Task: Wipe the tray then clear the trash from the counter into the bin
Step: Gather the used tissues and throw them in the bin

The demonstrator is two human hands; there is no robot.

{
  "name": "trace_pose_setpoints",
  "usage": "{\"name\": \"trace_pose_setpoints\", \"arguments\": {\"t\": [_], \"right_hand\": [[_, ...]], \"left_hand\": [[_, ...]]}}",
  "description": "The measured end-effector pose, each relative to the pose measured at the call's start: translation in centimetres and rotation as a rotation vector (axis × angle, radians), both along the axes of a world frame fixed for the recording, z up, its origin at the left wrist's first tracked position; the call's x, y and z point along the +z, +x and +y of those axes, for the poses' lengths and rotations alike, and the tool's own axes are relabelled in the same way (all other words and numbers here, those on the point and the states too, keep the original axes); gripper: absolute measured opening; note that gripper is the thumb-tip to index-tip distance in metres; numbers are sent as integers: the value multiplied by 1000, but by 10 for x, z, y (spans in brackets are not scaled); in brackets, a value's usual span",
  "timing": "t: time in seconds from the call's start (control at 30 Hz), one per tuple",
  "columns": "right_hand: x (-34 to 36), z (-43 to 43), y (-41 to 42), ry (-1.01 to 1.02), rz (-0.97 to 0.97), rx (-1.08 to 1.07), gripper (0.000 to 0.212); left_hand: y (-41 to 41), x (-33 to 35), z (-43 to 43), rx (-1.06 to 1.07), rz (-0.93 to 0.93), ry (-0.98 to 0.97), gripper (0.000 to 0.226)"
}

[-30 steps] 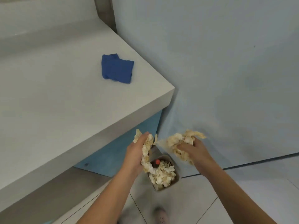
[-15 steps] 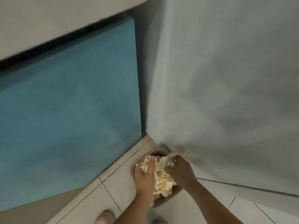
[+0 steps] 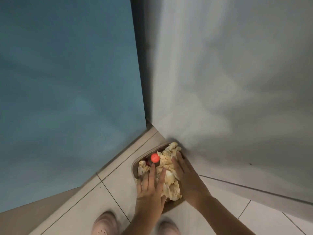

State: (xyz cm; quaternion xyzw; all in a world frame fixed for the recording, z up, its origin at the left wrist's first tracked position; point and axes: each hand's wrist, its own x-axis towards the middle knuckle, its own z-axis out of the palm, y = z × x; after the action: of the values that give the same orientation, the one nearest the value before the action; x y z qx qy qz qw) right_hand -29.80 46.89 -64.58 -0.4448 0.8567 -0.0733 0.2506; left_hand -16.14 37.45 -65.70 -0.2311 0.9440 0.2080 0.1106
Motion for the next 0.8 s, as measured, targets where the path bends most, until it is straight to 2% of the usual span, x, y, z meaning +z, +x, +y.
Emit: {"name": "trace_pose_setpoints", "arguments": {"t": [0.1,0.13,0.2,0.27,0.33,0.43,0.53,0.63,0.7,0.8], "right_hand": [[-6,3,0,171,16,94,85],[-11,3,1,156,43,93,85],[-26,-1,1,232,80,137,81],[-37,-7,0,229,104,135,75],[-33,-18,-2,247,51,75,65],[-44,-30,-4,291,96,114,42],[-55,-36,-8,309,92,147,37],[-62,-43,-13,227,191,97,34],[-61,-45,-9,318,193,99,35],[-47,-43,-8,296,224,80,34]], "left_hand": [[5,-4,11,54,-70,70,100],[5,-4,13,75,-82,115,95],[-4,-3,13,93,-137,172,75],[-15,-2,11,56,-276,227,49],[-23,-17,8,51,-308,245,39],[-27,-48,4,77,-300,281,49],[-34,-57,-2,17,-363,292,56],[-40,-54,-7,-33,-410,315,57],[-41,-46,-9,-58,-477,334,60],[-42,-32,-10,-46,-512,386,67]]}}
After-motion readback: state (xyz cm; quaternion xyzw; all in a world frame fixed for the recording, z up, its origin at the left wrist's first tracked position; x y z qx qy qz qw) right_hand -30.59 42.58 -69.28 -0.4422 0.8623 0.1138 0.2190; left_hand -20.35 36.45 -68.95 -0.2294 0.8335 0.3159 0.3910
